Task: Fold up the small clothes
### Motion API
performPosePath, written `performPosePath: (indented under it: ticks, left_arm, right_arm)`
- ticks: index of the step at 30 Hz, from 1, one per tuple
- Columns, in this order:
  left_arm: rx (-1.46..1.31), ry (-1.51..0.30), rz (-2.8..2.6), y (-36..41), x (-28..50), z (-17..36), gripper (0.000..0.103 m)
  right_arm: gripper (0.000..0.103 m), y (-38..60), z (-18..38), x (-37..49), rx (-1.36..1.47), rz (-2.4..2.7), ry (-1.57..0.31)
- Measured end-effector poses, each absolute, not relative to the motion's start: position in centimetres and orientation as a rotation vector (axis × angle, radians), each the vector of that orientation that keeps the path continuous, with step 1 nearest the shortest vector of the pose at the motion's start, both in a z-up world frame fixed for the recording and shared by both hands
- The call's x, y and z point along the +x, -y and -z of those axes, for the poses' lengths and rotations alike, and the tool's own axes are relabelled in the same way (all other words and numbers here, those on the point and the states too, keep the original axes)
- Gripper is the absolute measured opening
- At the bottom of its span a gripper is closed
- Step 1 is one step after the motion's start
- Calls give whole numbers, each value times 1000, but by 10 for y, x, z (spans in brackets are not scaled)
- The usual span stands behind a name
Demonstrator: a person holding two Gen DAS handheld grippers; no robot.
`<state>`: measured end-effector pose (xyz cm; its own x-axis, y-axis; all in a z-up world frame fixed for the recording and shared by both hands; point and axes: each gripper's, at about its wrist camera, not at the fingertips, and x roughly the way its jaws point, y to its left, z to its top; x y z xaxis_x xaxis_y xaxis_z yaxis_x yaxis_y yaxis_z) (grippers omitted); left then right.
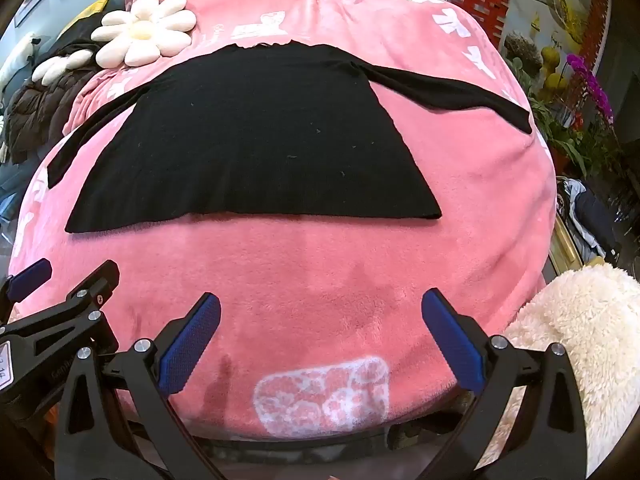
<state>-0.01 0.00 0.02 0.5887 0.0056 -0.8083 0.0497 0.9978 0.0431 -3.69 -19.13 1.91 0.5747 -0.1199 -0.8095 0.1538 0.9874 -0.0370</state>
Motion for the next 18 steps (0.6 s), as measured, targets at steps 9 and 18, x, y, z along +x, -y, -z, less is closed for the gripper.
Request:
performPosePath:
  ticks: [9, 18]
  left_arm:
    - [61, -941, 25, 2, 0, 3, 88]
    - [62, -942, 26, 3, -1, 1, 88]
  right_arm:
    - [98, 191, -18, -37, 34, 159, -945]
    - [98, 190, -17, -38, 31, 159, -945]
